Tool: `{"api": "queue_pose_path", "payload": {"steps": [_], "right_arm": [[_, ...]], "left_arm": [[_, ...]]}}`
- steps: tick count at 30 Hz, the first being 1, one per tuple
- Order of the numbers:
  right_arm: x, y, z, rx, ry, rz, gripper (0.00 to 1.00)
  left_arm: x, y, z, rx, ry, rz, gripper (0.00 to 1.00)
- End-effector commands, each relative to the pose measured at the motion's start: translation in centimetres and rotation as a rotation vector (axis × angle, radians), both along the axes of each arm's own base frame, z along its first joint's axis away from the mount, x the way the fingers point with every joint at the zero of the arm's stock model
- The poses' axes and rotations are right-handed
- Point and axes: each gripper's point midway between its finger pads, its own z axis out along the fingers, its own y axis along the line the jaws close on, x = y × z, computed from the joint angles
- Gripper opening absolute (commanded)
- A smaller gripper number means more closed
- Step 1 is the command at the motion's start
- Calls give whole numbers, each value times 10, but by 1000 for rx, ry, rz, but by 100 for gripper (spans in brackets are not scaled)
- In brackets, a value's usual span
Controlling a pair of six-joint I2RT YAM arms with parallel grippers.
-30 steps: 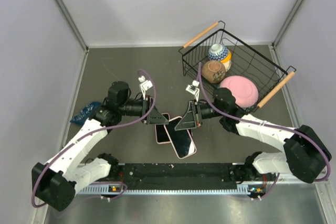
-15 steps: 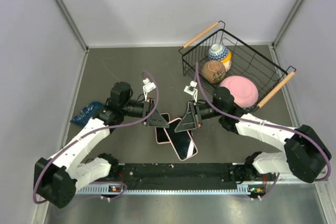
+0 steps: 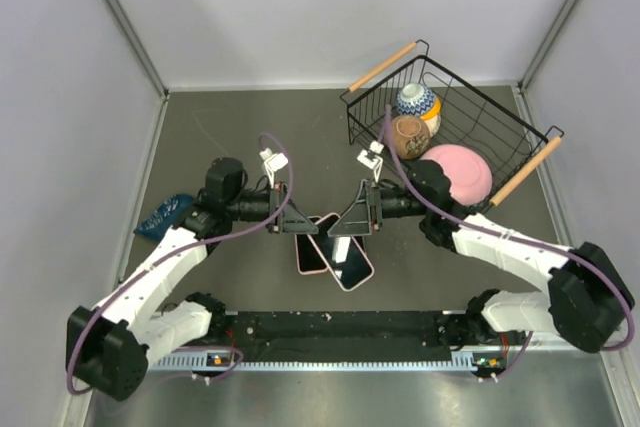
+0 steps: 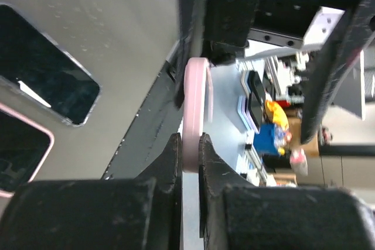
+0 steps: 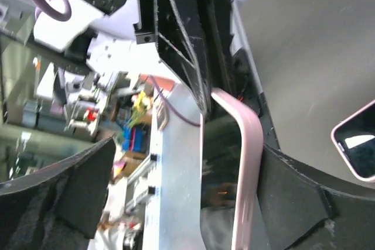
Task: Put the phone into the phone case
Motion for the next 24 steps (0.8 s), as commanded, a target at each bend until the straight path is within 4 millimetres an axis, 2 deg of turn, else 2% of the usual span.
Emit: {"api": "queue_pose_path", "payload": {"steps": [1,2,3,4,5,7,10,14,17,18,19,21,22,24], "right_arm": [[22,-13,52,56,-141,-189,99],[19,-18,64,60,-169,-217,99],[25,-23,66,50,-205,-270,99],[27,-26,69,41,-214,-299,99],[27,-30,66,8,-199,-319,99],[28,-37,74,13,-224,-367,99],[25,-43,78,19,-231,-386,99],[23,-47,73,0,-217,-405,99],[21,-51,71,-3,-223,-412,99],[19,-52,70,-4,-220,-413,99],[18,-53,70,-2,-224,-413,99],[18,-54,66,-11,-222,-417,99],[17,-55,64,-14,-221,-417,99],[15,-56,62,-19,-225,-411,99]], "left_arm": [[35,37,4,20,10,284,0],[46,51,-6,53,31,382,0],[52,64,-6,66,26,462,0],[66,87,-15,107,52,593,0],[67,100,-29,154,101,671,0],[81,127,-39,190,115,861,0],[95,150,-57,189,149,1061,0],[114,174,-74,178,167,1244,0],[121,201,-90,225,187,1407,0],[123,209,-88,214,161,1463,0],[123,226,-98,242,151,1555,0],[126,241,-90,193,93,1650,0],[125,249,-95,198,73,1692,0],[123,256,-87,164,36,1734,0]]}}
